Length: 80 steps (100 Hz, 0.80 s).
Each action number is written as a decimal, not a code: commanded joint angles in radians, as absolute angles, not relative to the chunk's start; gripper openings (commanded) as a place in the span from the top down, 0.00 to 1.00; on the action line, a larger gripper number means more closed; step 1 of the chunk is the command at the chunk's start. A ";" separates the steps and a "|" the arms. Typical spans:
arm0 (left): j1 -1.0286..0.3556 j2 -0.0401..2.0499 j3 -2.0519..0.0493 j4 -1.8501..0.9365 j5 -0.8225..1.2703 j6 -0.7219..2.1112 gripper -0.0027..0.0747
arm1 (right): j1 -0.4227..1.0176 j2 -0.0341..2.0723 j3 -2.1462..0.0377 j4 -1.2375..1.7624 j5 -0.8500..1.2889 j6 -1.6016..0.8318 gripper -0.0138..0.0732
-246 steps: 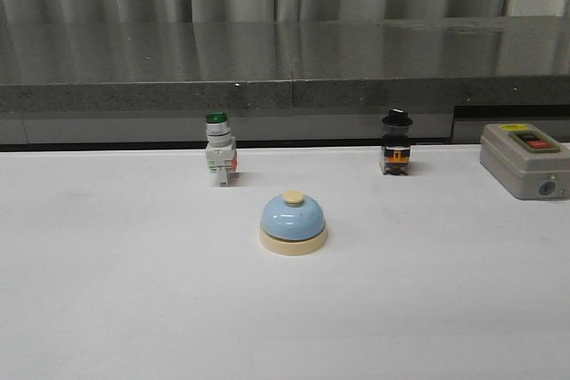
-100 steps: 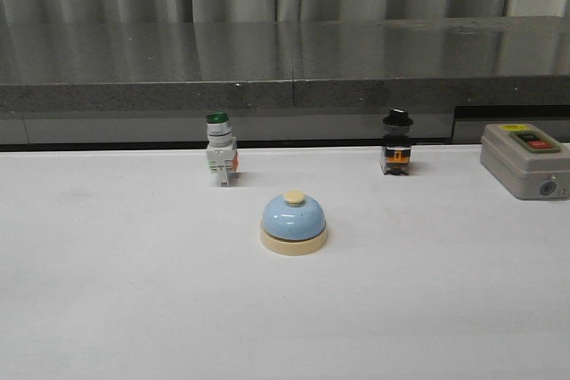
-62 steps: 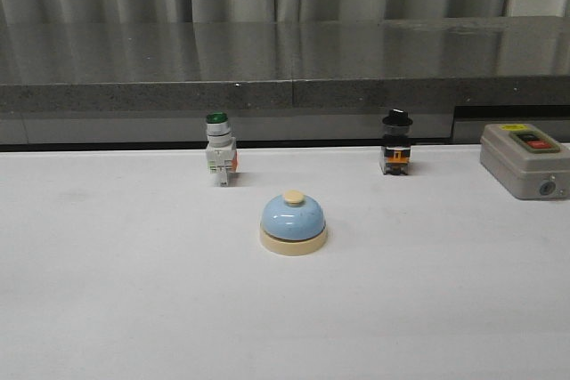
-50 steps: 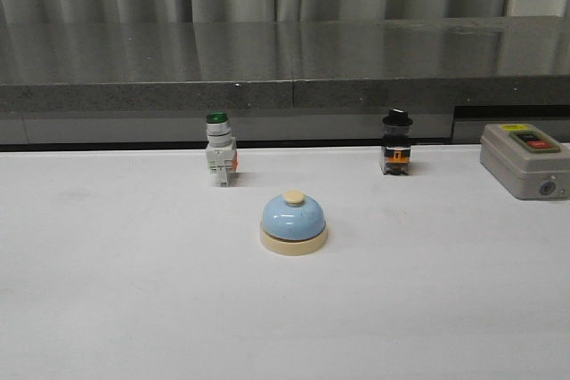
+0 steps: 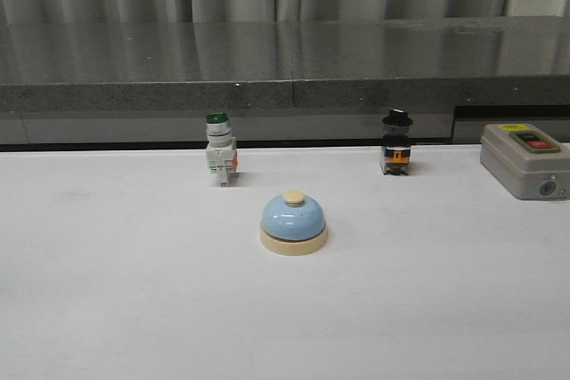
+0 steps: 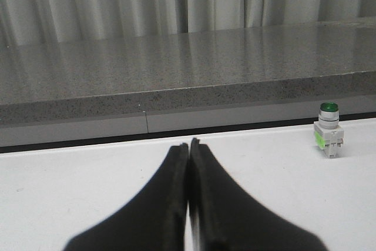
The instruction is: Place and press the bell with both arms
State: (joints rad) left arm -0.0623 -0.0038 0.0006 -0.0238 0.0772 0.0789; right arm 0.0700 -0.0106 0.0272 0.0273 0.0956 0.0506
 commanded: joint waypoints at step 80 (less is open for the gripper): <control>-0.062 -0.033 0.044 -0.026 -0.013 0.073 0.99 | 0.065 0.553 -0.778 0.035 0.749 0.106 0.91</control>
